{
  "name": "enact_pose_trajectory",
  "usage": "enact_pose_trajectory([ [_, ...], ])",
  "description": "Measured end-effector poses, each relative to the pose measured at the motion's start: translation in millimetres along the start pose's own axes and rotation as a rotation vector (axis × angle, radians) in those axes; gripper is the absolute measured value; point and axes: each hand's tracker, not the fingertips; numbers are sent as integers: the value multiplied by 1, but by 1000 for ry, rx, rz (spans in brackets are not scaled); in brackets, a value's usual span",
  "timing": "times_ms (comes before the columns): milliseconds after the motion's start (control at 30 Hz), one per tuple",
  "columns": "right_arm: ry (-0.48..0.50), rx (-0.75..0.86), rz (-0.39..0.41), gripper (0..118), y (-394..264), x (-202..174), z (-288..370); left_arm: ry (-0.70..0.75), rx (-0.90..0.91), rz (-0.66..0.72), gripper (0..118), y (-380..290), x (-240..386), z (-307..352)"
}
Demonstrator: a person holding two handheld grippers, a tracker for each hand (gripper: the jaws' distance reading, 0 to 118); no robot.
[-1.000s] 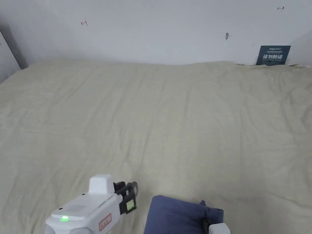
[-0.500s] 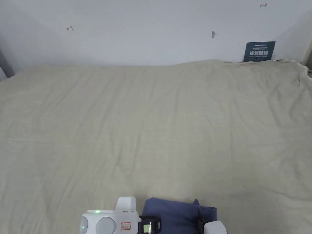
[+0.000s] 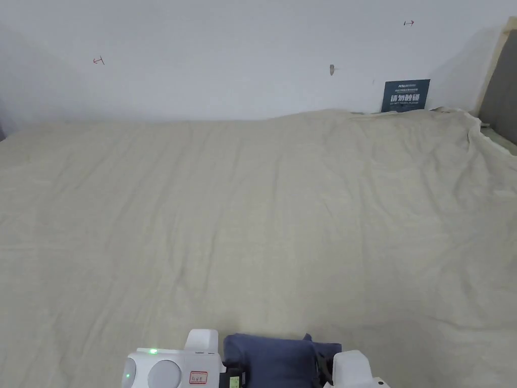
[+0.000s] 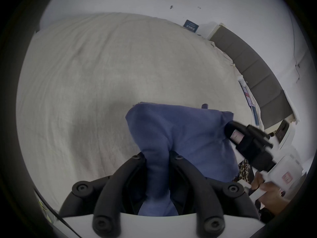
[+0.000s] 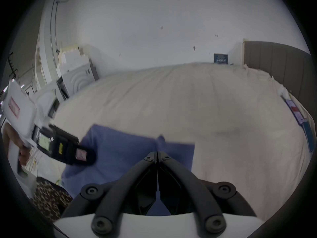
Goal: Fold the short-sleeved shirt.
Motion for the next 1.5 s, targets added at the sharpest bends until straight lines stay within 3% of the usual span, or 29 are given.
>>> enact_pose_trajectory([
  [67,11,52,-23,0,17,4,14,-23,19,-10,19,7,2,13],
  [200,-21,152,34,0,55,11,44,-26,86,-69,19,31,-3,45],
  [567,-90,380,176,0,128,18,111,282,135,-15,19,89,-127,113],
  [867,-104,393,190,0,150,18,100,474,130,102,19,99,-239,155],
  [1133,-107,343,187,0,153,11,70,568,65,199,19,103,-313,144],
  [1367,-93,304,201,0,151,8,52,612,15,261,20,93,-309,131],
  [1433,-91,299,200,0,151,8,51,627,15,297,29,91,-316,118],
  [1467,-90,298,200,0,151,8,51,645,13,313,40,91,-316,117],
  [1500,-89,297,198,0,151,9,52,684,8,324,62,89,-314,117],
])
